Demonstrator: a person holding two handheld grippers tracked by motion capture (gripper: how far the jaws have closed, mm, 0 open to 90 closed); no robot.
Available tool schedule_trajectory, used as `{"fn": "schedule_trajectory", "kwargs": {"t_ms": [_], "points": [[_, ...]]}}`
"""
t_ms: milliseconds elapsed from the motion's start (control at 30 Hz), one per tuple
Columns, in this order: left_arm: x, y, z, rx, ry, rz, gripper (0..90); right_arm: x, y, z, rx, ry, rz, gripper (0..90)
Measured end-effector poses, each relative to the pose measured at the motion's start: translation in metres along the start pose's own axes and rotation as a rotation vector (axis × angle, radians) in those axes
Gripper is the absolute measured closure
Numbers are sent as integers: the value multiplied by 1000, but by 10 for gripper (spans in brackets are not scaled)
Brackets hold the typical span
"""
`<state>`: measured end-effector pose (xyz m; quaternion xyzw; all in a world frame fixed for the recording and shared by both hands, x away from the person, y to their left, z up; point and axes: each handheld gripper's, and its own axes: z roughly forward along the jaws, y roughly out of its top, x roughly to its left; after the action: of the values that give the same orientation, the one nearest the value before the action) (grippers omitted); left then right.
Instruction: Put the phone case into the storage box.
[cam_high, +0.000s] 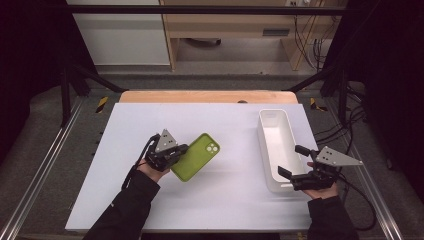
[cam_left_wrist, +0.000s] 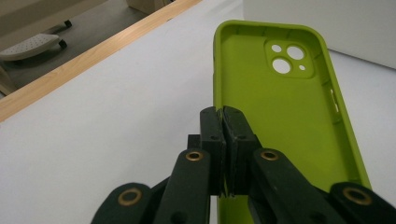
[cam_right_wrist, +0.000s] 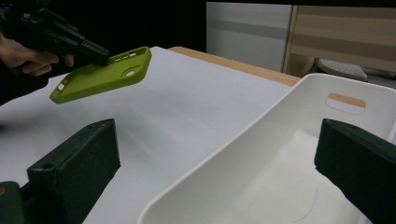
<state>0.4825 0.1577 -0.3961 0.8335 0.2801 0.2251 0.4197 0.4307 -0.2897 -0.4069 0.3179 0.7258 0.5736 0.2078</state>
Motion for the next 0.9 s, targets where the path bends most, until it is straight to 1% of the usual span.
{"fn": "schedule_trajectory", "kwargs": {"t_ms": [133,167,267,300,367,500,567,633,667,733,767,900], "points": [[-4,2,-2,-8,-11,23,875,3,2,1,5,3,0,6],[-4,2,-2,-8,-11,23,875,3,2,1,5,3,0,6],[-10,5,-2,-12,-22,52,876,7,6,4,12,13,-8,6],[-10,5,-2,-12,-22,52,875,7,6,4,12,13,-8,6],[-14,6,-2,-13,-29,64,875,9,7,6,14,34,-15,17],[-19,8,-3,-17,-37,72,875,13,9,8,20,51,-15,22],[-22,9,-3,-16,-38,79,875,14,10,10,25,51,-17,22],[-23,10,-3,-17,-39,81,875,16,11,11,34,57,-16,26],[-26,11,-3,-18,-41,89,875,17,11,12,39,57,-16,27],[-27,11,-3,-17,-43,90,876,17,11,13,44,59,-18,29],[-30,12,-2,-19,-45,90,875,19,12,15,58,64,-13,30],[-34,14,-2,-20,-50,94,876,22,13,19,77,72,-9,32]]}}
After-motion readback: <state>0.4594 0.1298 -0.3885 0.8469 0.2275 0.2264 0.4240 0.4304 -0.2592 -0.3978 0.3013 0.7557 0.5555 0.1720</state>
